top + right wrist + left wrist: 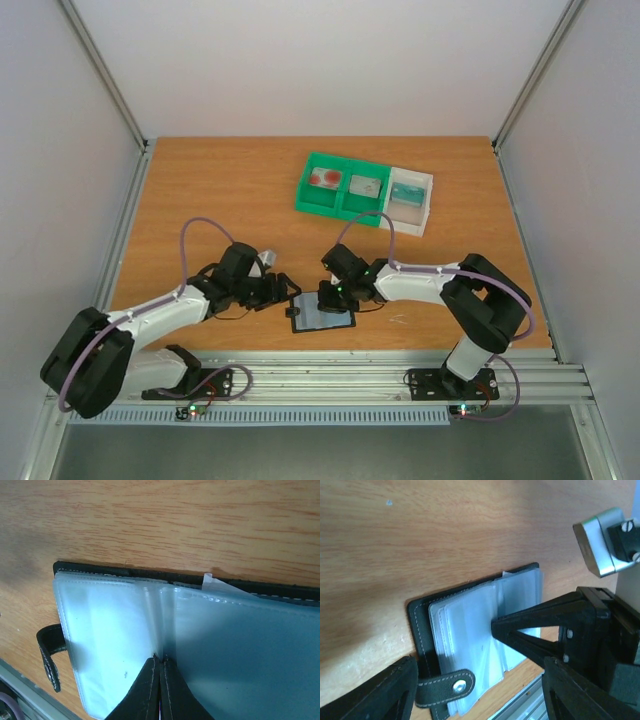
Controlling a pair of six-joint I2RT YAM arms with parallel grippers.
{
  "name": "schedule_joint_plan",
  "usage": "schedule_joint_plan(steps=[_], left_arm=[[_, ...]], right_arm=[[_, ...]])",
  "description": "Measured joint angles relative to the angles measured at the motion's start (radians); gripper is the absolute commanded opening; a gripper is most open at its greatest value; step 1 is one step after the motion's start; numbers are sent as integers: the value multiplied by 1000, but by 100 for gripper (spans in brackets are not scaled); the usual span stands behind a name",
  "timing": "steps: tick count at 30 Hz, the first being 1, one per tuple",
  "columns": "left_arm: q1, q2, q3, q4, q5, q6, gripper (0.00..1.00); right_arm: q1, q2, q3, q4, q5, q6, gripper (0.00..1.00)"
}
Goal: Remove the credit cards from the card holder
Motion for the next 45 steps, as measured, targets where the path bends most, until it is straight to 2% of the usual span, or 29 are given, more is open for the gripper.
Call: schedule_joint_plan(steps=[2, 8, 13, 20, 29, 39, 45], left_arm=[[2, 22, -1, 35, 2, -6, 69], [5, 60, -1, 127, 20, -27, 58], [5, 93, -1, 172, 26, -35, 55], [5, 153, 0, 183, 28, -36, 55], [6, 208, 2, 198, 41, -39, 44], [7, 228, 2, 228, 48, -48, 30], [7, 252, 2, 261, 57, -59, 16]], right_arm=[[0, -5, -13, 21, -3, 13, 1], [-1, -8, -39, 79, -17, 40, 1], [-11, -13, -63, 119, -39, 63, 1], [-12, -18, -76, 141, -40, 78, 1], [-12, -19, -80, 148, -40, 82, 1], [-13, -21, -90, 166, -45, 87, 1], [-13, -30, -111, 198, -43, 107, 1]])
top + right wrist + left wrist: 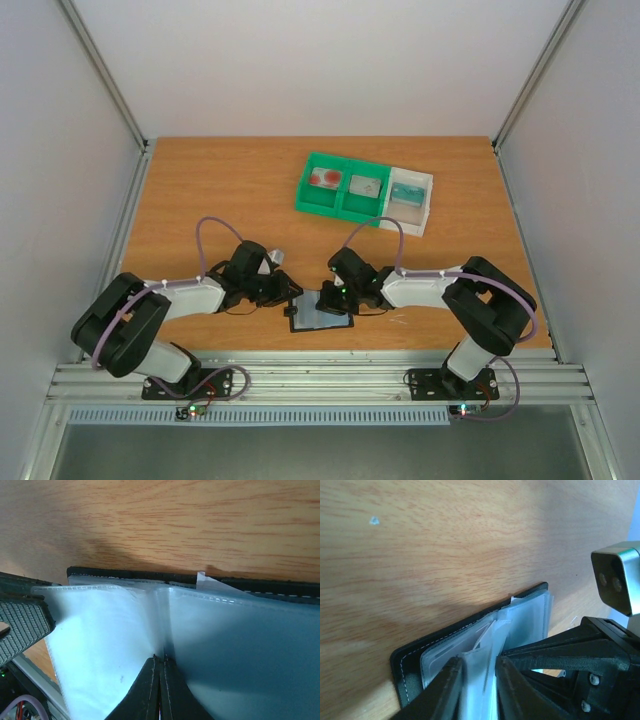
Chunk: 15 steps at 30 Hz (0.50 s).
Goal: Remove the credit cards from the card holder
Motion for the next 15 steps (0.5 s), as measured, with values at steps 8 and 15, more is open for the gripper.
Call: schedule_joint_plan(steps=[8, 15], left_arm=[[0, 5, 0, 32, 24, -9, 7], [0, 5, 0, 54, 47, -24, 16]], right_arm=[[0, -18, -47, 74, 4, 27, 1], [0, -25, -71, 117, 3, 48, 7]])
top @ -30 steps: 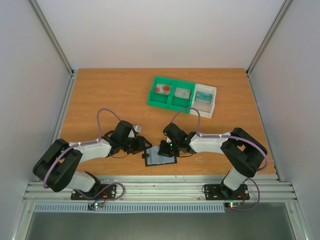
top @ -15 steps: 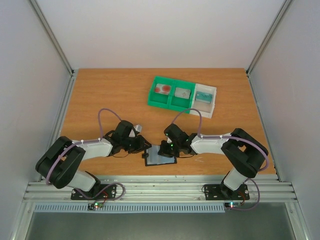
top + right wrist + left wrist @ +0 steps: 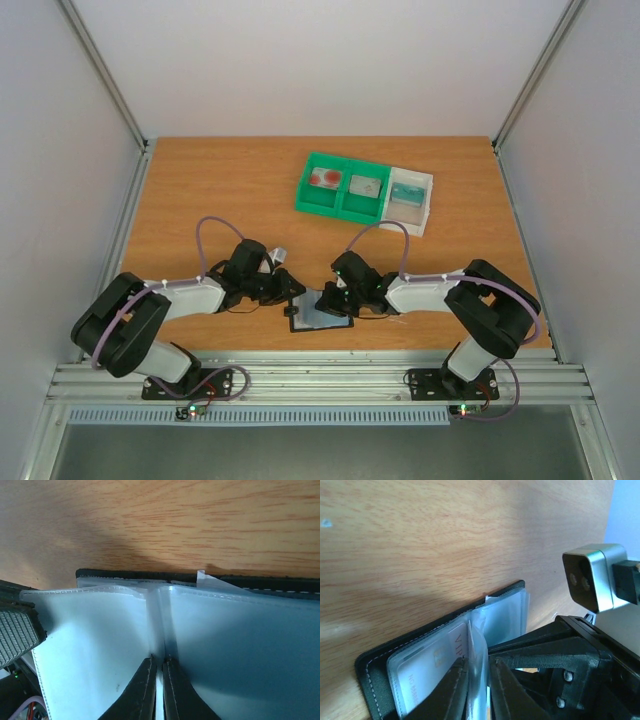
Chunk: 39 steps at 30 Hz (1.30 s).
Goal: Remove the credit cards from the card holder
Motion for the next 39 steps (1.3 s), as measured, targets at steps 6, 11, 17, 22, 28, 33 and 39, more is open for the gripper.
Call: schedule_joint_plan(steps=[6, 11, 17, 22, 28, 33, 39], left_arm=[[0, -8, 0, 11, 11, -12, 5], [0, -11, 0, 14, 19, -20, 0], [0, -11, 0, 16, 22, -22, 14], [0, -18, 0, 24, 32, -32, 7], [0, -23, 0, 41, 46, -45, 2], [0, -28, 0, 51, 55, -52, 7], [-2, -34, 0, 52, 63, -51, 6]], right_arm=[[0, -6, -6, 10, 5, 1, 7], [0, -7, -7, 12, 4, 0, 9], [0, -22, -14, 17, 5, -5, 14], [0, -26, -16, 15, 9, -8, 12], [0, -26, -16, 16, 9, -13, 13], [0, -25, -16, 23, 11, -18, 12], [0, -25, -17, 27, 12, -18, 13]])
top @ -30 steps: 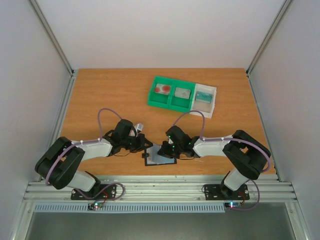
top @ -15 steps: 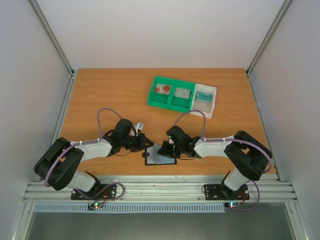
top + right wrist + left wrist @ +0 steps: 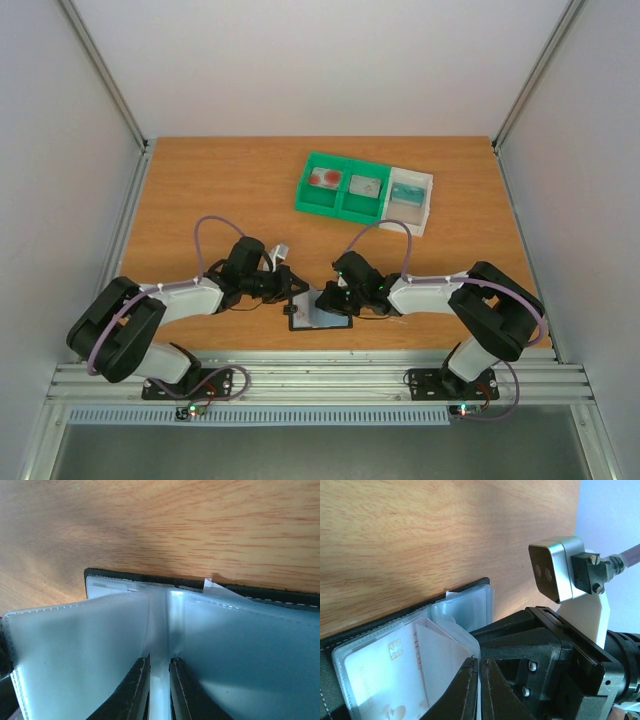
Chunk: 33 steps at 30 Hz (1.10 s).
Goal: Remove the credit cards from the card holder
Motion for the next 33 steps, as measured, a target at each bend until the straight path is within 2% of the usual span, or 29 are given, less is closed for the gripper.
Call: schedule_joint_plan(steps=[7, 13, 21, 33], left_arm=[[-6, 3, 8, 7, 14, -3, 15], [-8, 10, 16, 7, 16, 0, 15], [-15, 31, 24, 7, 18, 1, 14], [-24, 31, 25, 7, 18, 0, 19]], right_arm=[[0, 0, -8, 18, 0, 0, 14], [0, -7, -9, 20, 7, -8, 18], [-1, -96, -13, -17, 24, -17, 27], [-2, -229, -29, -123, 76, -39, 27]])
